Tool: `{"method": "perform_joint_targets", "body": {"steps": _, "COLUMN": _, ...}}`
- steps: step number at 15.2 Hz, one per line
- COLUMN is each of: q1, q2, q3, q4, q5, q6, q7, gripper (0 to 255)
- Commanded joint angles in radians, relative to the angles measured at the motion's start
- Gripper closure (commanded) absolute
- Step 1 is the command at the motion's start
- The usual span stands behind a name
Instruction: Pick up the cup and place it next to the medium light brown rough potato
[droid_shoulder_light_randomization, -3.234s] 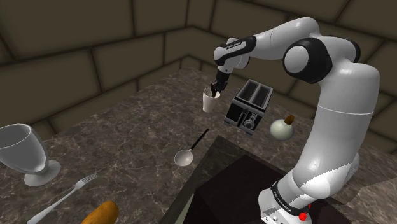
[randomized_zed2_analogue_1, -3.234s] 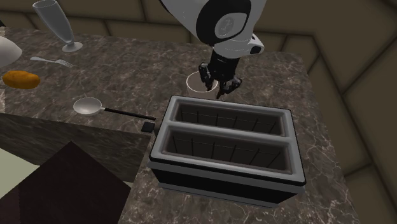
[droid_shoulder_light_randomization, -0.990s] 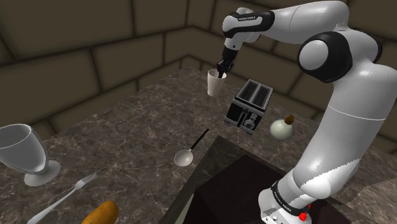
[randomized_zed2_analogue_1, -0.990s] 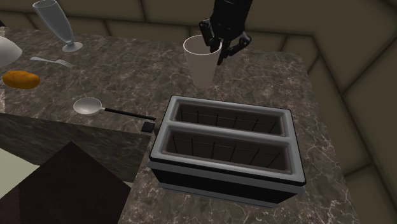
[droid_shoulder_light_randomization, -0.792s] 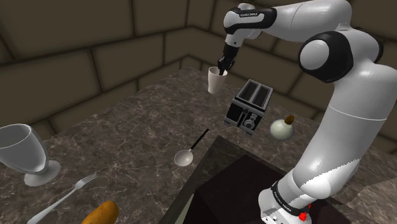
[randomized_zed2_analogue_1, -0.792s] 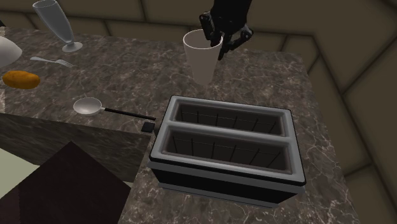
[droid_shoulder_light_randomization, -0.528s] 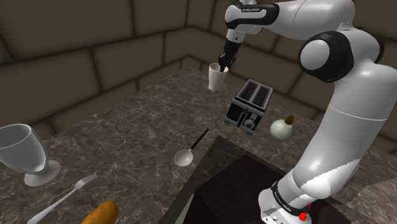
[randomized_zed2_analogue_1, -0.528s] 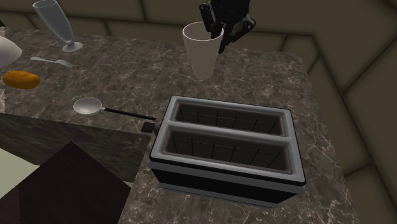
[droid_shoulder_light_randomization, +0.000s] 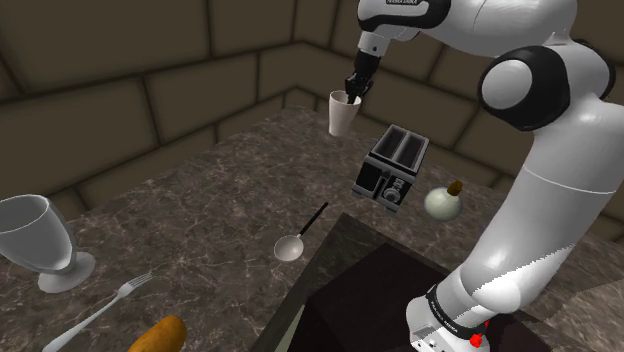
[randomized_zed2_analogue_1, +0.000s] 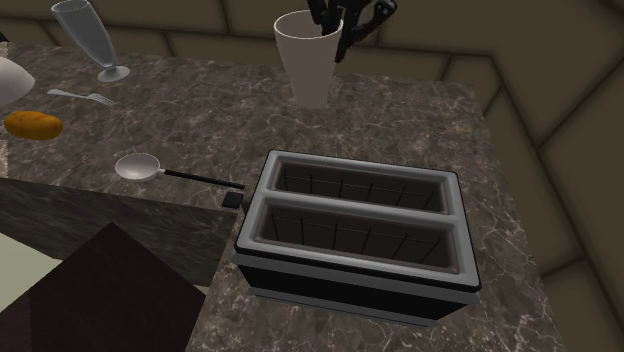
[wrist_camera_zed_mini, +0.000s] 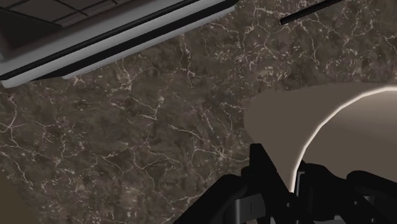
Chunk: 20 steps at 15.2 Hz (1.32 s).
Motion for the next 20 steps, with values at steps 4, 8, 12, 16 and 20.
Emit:
{"method": "perform_joint_targets", "body": {"steps": 4, "q1": 0.062, "q2": -0.153, "q3": 0.031, "q4": -0.205, "q5": -0.024, "q6": 0.067, "q7": 0.083, "gripper": 255}}
{"method": "perform_joint_targets", "body": {"steps": 8, "q1": 0.106, "q2": -0.261, "q3": 0.067, "q4": -0.341, "q5": -0.035, "q6": 0.106, "q7": 0.161, "gripper": 255}}
{"method": "perform_joint_targets", "body": {"steps": 12, "q1": 0.145, "q2": -0.357, "q3": 0.111, "q4": -0.454, "q5": -0.037, "q6": 0.135, "q7": 0.242, "gripper": 255}}
{"method": "perform_joint_targets", "body": {"steps": 16, "q1": 0.183, "q2": -0.439, "q3": 0.161, "q4": -0.547, "q5": -0.03, "q6": 0.157, "q7": 0.325, "gripper": 255}}
{"method": "perform_joint_targets", "body": {"steps": 20, "q1": 0.221, "q2": -0.508, "q3": 0.215, "q4": -0.62, "q5": -0.015, "q6": 0.174, "q7": 0.411, "gripper": 255}}
